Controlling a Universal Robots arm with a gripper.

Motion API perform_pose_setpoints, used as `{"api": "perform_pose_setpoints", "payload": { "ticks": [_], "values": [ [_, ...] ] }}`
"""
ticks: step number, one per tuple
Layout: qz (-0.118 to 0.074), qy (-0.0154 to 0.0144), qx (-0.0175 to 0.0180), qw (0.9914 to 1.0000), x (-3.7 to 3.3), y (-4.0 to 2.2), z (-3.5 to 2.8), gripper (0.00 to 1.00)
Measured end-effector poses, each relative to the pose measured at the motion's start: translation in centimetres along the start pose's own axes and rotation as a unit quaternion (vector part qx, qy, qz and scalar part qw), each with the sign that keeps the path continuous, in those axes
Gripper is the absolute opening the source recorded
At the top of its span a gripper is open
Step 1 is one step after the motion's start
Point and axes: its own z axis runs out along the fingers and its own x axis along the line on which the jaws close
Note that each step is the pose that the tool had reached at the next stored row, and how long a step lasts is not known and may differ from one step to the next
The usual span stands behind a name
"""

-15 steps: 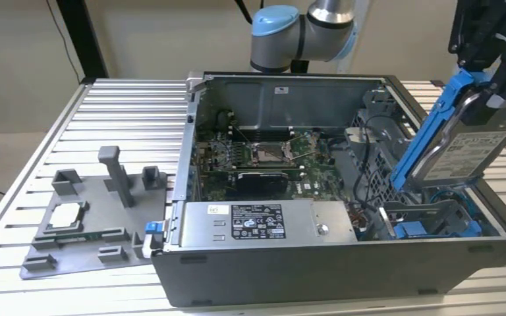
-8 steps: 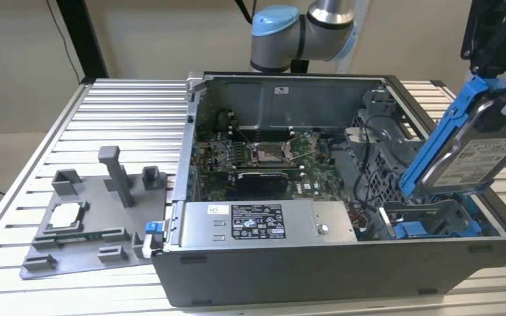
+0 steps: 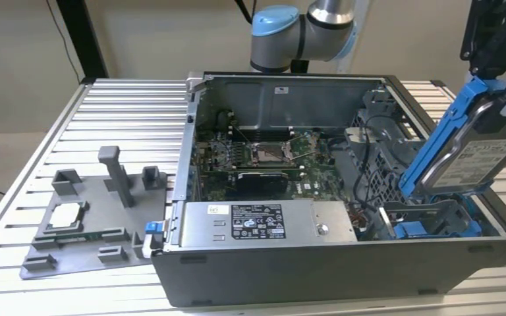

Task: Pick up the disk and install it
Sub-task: 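Pick up the disk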

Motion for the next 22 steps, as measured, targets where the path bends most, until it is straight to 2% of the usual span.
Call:
{"api": "perform_pose_setpoints", "payload": {
  "ticks": [11,17,22],
  "values": [
    [0.0,0.0,0.0,1.0,0.02,0.0,0.79,0.0],
    [0.0,0.0001,0.0,1.0,0.02,0.0,0.93,0.0],
    [0.0,0.0,0.0,1.0,0.04,-0.04,1.5,0.0]
  ]
}}
